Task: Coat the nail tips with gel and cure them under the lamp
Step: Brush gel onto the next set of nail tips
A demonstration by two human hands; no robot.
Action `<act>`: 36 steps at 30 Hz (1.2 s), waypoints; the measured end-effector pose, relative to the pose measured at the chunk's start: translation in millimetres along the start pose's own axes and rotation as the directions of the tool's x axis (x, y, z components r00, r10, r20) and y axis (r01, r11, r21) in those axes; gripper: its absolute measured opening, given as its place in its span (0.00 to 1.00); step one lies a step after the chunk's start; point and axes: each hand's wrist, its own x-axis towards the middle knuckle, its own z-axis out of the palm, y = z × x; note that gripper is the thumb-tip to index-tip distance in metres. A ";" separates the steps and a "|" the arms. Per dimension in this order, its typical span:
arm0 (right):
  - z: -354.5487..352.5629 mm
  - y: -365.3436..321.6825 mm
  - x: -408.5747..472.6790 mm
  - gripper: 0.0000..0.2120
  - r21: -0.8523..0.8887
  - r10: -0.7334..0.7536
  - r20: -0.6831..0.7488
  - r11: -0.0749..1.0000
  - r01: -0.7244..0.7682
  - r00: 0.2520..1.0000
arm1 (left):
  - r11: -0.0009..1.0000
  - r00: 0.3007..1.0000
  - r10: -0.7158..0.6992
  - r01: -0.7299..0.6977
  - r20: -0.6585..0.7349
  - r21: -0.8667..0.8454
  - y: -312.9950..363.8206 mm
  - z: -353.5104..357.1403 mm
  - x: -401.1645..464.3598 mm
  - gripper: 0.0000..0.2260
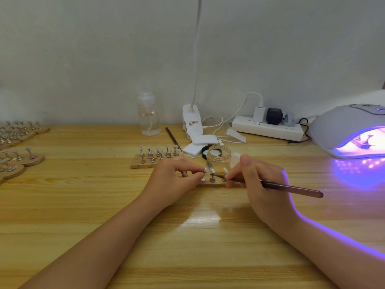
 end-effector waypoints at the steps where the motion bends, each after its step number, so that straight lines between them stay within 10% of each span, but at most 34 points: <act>1: -0.2 -0.7 0.6 0.17 -0.021 -0.002 0.000 1.000 0.002 1.000 | 1.000 1.000 -0.002 0.002 -0.001 0.000 0.1 0.0 -0.1 0.08; 36: 1.5 -1.6 2.4 0.21 -0.042 0.111 0.081 0.993 -0.108 0.990 | 1.000 1.000 0.025 -0.025 0.010 -0.005 -1.7 0.8 1.2 0.08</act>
